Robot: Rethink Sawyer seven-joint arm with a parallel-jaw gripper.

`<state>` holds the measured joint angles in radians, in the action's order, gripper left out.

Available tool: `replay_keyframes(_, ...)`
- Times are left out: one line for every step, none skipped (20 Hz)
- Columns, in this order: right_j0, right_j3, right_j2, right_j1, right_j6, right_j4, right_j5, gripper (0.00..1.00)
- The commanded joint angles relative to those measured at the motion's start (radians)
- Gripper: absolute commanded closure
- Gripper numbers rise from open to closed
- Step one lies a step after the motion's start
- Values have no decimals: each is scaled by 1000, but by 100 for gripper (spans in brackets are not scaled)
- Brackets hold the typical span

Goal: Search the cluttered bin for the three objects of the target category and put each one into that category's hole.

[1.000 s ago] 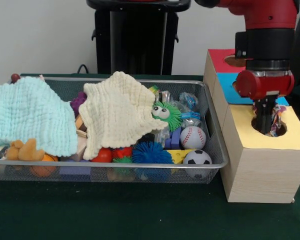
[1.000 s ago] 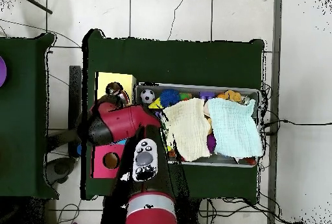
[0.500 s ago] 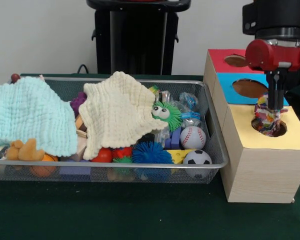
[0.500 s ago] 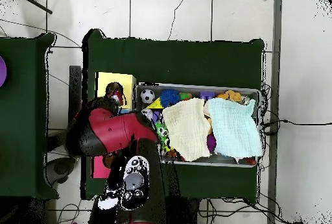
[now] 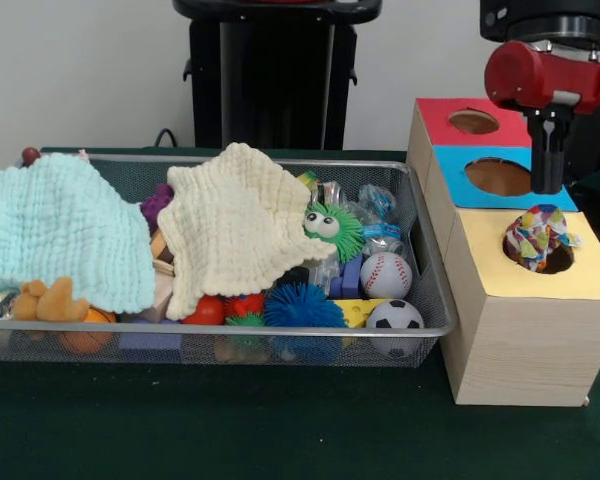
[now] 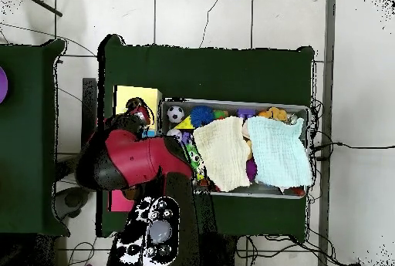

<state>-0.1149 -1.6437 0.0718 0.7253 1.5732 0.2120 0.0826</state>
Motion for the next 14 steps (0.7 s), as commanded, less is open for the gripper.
replay_keyframes(28, -68, -26, -62, 93, -3, 215, 100)
replay_keyframes(28, -66, -26, -64, 92, -2, 222, 100)
replay_keyframes(29, -64, -26, -65, 90, -1, 229, 100)
replay_keyframes(30, -64, -28, -67, 91, 1, 227, 100)
replay_keyframes(33, -63, -33, -68, 90, 2, 232, 100)
replay_keyframes(37, -63, -39, -72, 88, 2, 238, 100)
replay_keyframes(47, -65, -53, -76, 85, 0, 242, 100)
replay_keyframes(59, -69, -70, -82, 80, -4, 255, 100)
replay_keyframes(73, -73, -90, -87, 72, -9, 267, 100)
replay_keyframes(90, -80, -112, -91, 64, -13, 274, 100)
replay_keyframes(104, -85, -132, -94, 54, -17, 289, 100)
replay_keyframes(113, -88, -145, -97, 50, -19, 296, 100)
replay_keyframes(117, -88, -152, -98, 49, -18, 300, 100)
replay_keyframes(118, -88, -156, -100, 52, -15, 298, 100)
